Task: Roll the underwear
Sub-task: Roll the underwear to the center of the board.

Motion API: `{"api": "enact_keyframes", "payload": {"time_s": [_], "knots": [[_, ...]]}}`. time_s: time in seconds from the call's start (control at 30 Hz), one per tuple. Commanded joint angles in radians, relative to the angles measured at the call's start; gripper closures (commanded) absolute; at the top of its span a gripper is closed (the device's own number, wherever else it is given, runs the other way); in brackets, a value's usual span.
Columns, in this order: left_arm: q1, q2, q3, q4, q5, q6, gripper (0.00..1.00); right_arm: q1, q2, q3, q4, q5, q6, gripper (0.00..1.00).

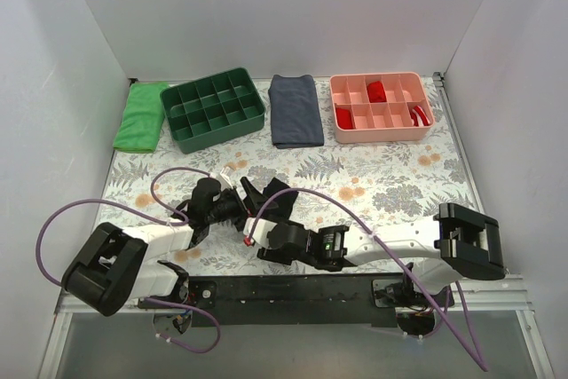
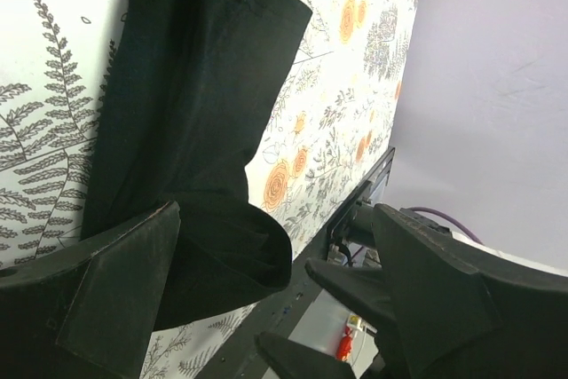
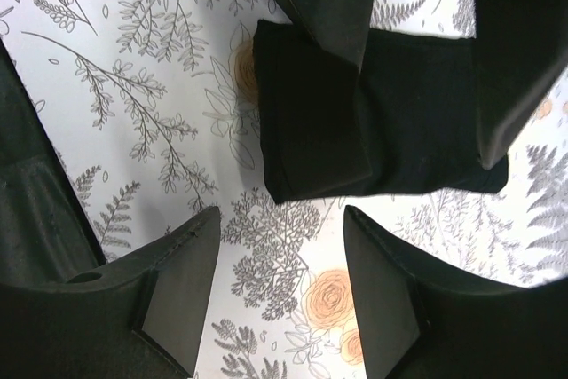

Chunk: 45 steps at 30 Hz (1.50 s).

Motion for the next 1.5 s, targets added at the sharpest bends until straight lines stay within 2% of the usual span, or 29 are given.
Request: {"api": "enact_keyframes", "payload": {"time_s": [0.0, 0.63, 1.1, 1.2, 1.3, 1.37, 1.4, 1.43, 1.47], "knots": [[-0.003, 0.046, -0.018, -0.168, -0.05, 0.035, 0.08, 0.033, 0.031, 0.076, 0.023, 0.082, -0.087, 0.35], [-0.003, 0.083, 0.012, -0.196, -0.03, 0.045, 0.07, 0.055, 0.186, 0.081, 0.141, 0.134, -0.201, 0.33], [-0.003, 0.116, 0.007, -0.153, 0.007, 0.049, 0.07, 0.037, 0.274, 0.04, 0.233, 0.234, -0.256, 0.33], [-0.002, 0.12, 0.007, -0.151, 0.01, 0.052, 0.07, 0.023, 0.284, 0.032, 0.236, 0.225, -0.265, 0.36], [-0.002, 0.126, 0.008, -0.145, 0.013, 0.049, 0.07, 0.011, 0.295, 0.026, 0.254, 0.226, -0.267, 0.46], [-0.003, 0.126, 0.011, -0.145, 0.016, 0.051, 0.07, 0.009, 0.294, 0.027, 0.253, 0.223, -0.264, 0.49], [-0.002, 0.126, 0.012, -0.147, 0.014, 0.052, 0.07, 0.007, 0.291, 0.029, 0.253, 0.216, -0.262, 0.53], [-0.002, 0.127, 0.012, -0.147, 0.014, 0.052, 0.07, 0.003, 0.289, 0.029, 0.253, 0.194, -0.262, 0.63], [-0.002, 0.126, 0.012, -0.15, 0.014, 0.052, 0.07, 0.001, 0.283, 0.03, 0.25, 0.188, -0.256, 0.64]]}}
